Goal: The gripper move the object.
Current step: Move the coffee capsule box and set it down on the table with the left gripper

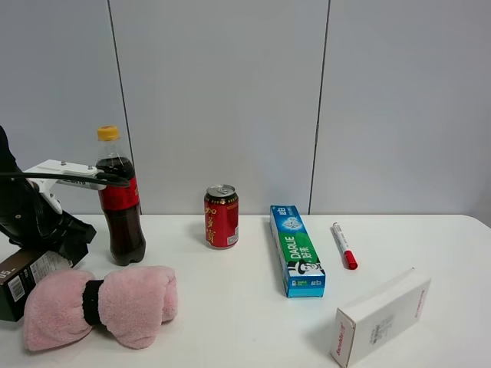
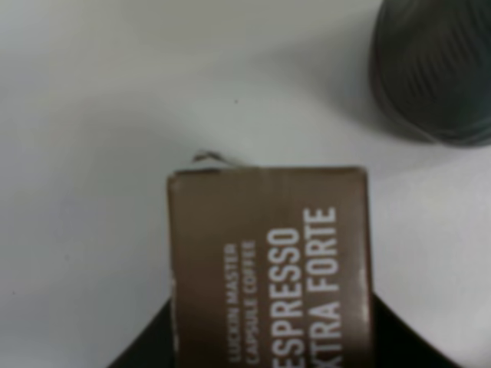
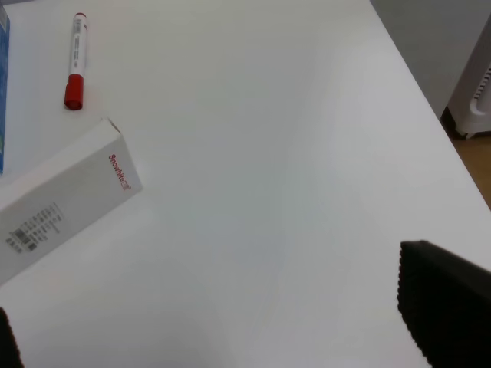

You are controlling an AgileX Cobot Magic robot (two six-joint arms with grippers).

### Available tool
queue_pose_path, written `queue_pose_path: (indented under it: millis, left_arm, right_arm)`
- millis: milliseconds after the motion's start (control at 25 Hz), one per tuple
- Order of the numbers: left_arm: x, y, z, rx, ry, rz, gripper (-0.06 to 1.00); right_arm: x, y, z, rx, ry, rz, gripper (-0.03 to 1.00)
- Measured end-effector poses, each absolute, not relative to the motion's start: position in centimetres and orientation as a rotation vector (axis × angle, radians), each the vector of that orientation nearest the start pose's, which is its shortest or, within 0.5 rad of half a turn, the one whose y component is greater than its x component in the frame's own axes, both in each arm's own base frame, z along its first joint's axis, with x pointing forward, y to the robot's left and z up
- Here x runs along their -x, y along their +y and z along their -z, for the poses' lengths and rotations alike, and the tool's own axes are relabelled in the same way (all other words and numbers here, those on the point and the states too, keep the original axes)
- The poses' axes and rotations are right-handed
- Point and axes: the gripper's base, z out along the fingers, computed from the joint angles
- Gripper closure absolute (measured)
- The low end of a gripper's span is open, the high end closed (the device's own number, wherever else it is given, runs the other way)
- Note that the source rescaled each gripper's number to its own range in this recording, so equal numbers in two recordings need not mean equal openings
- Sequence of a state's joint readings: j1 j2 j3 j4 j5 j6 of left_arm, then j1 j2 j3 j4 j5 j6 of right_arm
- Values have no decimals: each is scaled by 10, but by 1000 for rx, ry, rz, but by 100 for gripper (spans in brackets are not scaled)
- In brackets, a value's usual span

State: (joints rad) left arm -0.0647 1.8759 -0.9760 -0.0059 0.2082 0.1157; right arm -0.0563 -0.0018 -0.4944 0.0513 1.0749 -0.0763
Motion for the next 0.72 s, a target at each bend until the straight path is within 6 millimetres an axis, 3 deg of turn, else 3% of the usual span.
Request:
queue_pose_path:
  millis: [640,720]
  left_arm:
    - [-357,-23,-135,-226,2587,-14,92]
    - [-357,-23,-135,-226,2587,-14,80]
  right_arm:
    - [5,4,-275,23,2061,20,-3]
    - [5,4,-275,23,2061,20,-3]
